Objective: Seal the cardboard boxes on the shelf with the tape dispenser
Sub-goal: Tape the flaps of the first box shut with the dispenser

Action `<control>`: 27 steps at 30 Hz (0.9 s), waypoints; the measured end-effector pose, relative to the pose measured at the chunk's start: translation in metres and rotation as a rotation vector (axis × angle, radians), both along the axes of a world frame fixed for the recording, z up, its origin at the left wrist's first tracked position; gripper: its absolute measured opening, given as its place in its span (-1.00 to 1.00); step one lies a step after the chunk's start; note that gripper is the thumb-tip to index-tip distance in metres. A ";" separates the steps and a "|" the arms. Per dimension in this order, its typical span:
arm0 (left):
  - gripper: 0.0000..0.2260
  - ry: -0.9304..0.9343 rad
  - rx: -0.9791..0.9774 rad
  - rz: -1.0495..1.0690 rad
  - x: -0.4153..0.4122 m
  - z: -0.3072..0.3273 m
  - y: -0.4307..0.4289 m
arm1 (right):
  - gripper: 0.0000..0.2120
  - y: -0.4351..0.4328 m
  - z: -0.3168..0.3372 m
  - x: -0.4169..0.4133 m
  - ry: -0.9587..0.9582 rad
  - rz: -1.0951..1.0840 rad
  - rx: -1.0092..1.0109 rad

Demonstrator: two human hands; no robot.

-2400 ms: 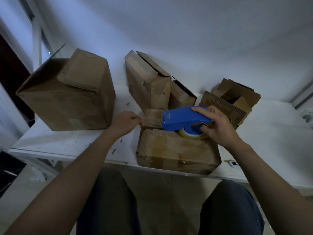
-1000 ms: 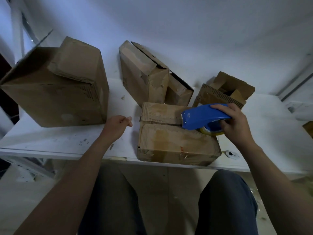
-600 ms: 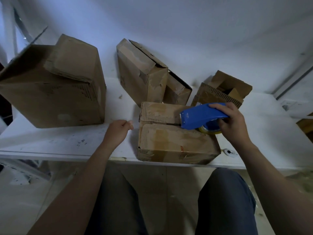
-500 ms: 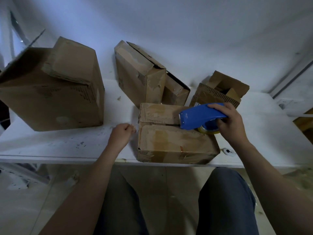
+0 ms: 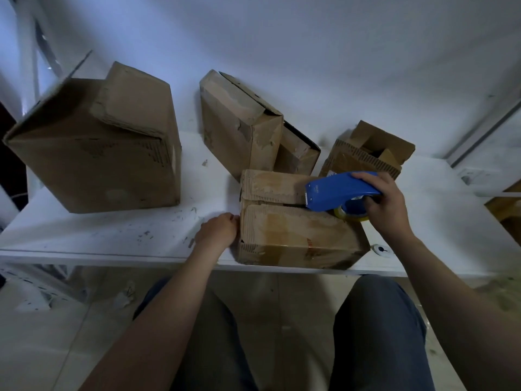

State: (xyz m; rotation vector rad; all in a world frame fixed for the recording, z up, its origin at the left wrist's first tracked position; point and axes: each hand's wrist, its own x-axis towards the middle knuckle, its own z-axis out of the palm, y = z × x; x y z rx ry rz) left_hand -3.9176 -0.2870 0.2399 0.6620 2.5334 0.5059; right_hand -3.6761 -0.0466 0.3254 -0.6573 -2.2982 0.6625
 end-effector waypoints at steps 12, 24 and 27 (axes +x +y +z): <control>-0.23 0.202 0.035 -0.445 0.057 0.054 0.023 | -0.30 0.013 -0.001 0.007 -0.017 0.105 -0.034; -0.14 0.325 -0.109 -0.449 0.055 0.046 0.031 | -0.42 0.023 -0.019 0.017 0.190 0.198 -0.256; -0.16 0.339 -0.116 -0.444 0.044 0.045 0.023 | -0.45 0.019 -0.024 0.013 0.190 0.209 -0.271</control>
